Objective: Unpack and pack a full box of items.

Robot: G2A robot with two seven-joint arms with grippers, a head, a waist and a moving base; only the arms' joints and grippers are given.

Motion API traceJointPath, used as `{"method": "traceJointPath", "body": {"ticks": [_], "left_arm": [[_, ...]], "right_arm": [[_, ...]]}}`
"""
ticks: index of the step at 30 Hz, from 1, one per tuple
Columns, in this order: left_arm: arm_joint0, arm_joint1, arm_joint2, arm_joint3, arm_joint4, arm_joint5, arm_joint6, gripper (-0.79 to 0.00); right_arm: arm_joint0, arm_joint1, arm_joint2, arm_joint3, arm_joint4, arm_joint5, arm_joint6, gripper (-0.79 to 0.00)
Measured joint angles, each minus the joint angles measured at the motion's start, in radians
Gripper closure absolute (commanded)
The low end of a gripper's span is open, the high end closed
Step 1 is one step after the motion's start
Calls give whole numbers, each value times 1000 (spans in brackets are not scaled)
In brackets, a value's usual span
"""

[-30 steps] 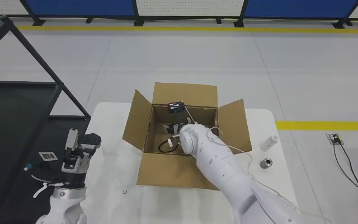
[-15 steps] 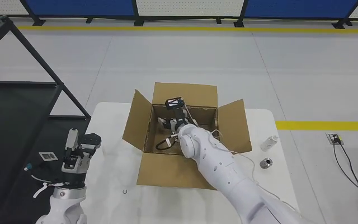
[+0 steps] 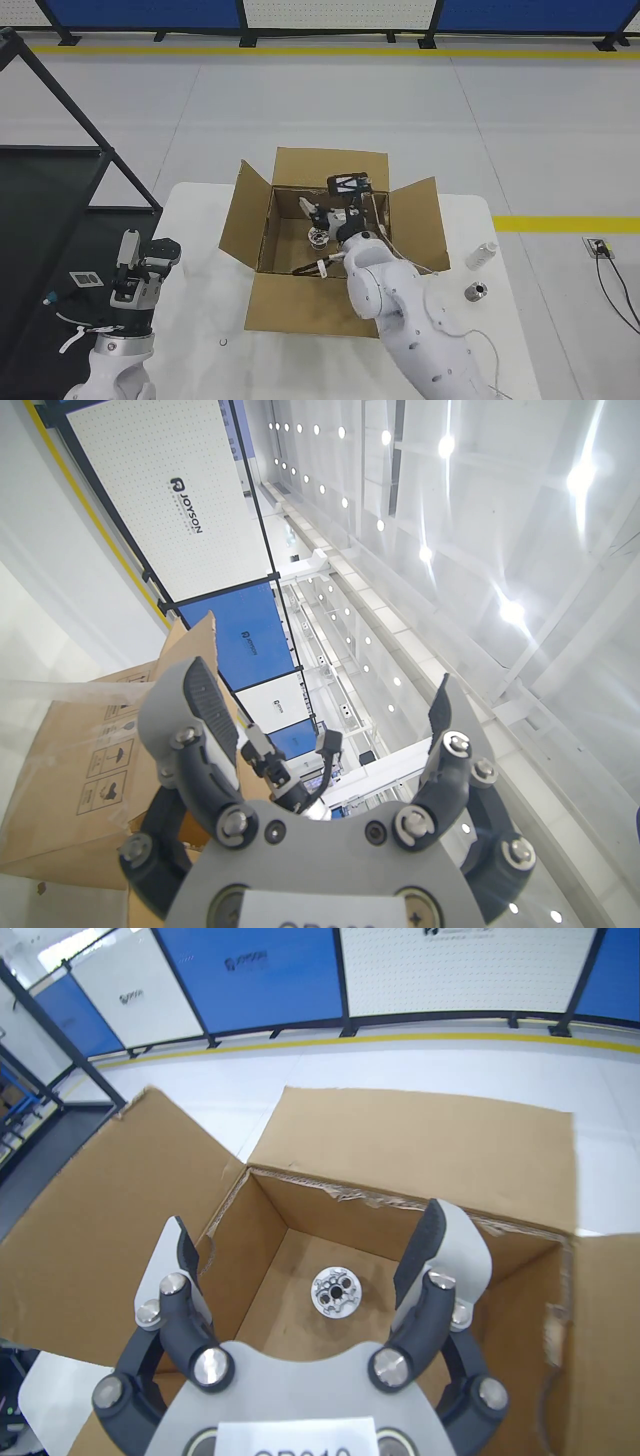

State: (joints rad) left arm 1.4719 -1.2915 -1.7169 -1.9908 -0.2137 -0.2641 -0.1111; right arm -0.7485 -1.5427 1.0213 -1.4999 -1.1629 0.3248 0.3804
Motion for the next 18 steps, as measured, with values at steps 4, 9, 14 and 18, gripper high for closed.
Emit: {"method": "traceJointPath", "body": {"ticks": [4,9,14,18], "left_arm": [[0,0,0,0,0,0,0,-785],[0,0,0,0,0,0,0,-785],[0,0,0,0,0,0,0,-785],[0,0,0,0,0,0,0,-785]], "right_arm": [[-143,23,76,-245,-137,94,24,-785],[-330,39,171,-484,-272,222,-6,-785],[-498,47,291,-613,-310,326,-14,-785],[-589,49,401,-640,-245,361,9,-785]]}}
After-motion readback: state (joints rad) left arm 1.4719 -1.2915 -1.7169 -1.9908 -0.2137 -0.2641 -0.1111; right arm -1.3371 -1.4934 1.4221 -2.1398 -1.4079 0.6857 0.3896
